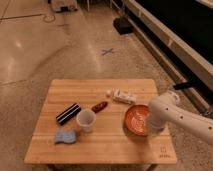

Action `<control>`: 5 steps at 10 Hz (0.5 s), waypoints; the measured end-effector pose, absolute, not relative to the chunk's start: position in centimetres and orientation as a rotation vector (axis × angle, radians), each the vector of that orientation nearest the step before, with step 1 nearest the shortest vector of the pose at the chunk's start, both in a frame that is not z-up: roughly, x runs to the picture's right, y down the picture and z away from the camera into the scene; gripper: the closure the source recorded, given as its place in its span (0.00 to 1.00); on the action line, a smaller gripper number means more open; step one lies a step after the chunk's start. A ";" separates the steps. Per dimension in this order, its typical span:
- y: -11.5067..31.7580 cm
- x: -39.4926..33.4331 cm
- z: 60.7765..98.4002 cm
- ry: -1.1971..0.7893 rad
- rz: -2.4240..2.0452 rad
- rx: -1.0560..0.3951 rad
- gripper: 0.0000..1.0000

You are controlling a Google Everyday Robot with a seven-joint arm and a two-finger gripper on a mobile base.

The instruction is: Drag the ceramic bowl in a circle

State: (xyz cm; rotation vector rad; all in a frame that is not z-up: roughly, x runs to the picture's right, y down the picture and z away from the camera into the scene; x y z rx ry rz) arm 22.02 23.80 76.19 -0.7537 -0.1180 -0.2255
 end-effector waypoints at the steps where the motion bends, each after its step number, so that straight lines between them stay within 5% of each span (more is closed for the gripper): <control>1: 23.8 20.9 75.9 -0.121 -0.240 -0.759 0.99; 5: 25.5 18.1 73.9 -0.136 -0.294 -0.769 0.99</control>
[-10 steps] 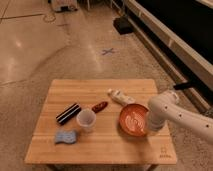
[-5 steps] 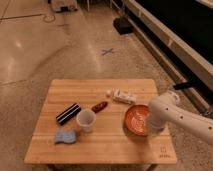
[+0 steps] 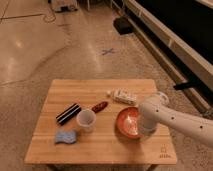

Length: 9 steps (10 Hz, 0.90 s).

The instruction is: Drag the ceramic bowl in a circle

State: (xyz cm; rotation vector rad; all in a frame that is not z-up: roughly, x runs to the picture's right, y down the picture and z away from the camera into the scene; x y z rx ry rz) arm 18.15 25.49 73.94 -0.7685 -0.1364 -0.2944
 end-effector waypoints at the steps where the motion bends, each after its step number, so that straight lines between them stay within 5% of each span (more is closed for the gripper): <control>1: 25.2 16.9 73.9 -0.140 -0.310 -0.772 0.99; 5: 24.7 14.3 73.5 -0.130 -0.336 -0.784 0.99; 9: 24.8 19.4 72.9 -0.100 -0.309 -0.807 0.99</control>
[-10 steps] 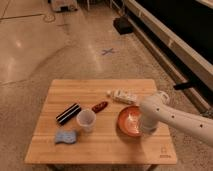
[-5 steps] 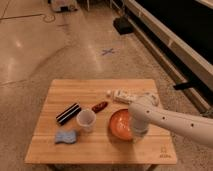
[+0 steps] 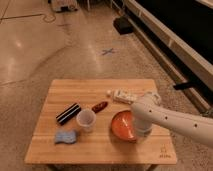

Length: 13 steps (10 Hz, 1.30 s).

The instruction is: Drag the ceramic bowl in a circle

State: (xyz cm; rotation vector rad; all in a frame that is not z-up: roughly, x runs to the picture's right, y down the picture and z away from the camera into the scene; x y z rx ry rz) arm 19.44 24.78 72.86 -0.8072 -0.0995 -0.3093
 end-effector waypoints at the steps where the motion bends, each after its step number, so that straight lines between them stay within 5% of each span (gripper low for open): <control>1: 24.8 19.7 72.7 -0.088 -0.297 -0.813 0.99; 9: 23.6 12.3 72.2 -0.075 -0.402 -0.806 0.99; 13: 23.2 15.1 71.9 -0.048 -0.383 -0.801 0.99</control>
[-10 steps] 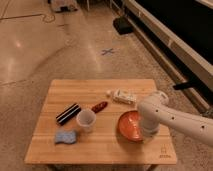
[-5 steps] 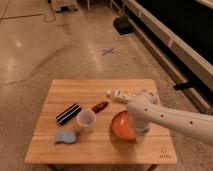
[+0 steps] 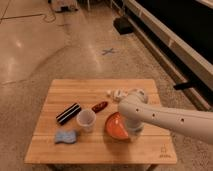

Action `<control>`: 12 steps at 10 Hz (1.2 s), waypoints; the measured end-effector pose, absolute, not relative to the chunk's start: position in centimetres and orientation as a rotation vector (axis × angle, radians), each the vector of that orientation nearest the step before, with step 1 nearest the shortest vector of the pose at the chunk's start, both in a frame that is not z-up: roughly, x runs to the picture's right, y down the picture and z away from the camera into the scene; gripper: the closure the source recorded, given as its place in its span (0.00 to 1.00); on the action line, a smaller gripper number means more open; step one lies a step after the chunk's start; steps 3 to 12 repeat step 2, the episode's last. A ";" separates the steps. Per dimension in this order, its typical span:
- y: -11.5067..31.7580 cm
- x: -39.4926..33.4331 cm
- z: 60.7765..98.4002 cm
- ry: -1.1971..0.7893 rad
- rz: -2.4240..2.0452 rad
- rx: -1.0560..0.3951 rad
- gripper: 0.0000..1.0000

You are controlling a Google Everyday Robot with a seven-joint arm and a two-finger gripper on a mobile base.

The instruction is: Drag the ceramic bowl in a circle

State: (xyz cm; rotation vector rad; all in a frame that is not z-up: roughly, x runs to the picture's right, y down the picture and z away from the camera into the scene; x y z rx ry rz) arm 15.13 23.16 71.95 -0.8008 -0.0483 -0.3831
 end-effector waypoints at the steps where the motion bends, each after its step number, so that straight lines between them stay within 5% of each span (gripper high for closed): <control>1: 23.0 16.7 72.0 -0.040 -0.377 -0.804 0.99; 12: 22.8 17.4 72.0 -0.036 -0.377 -0.806 0.99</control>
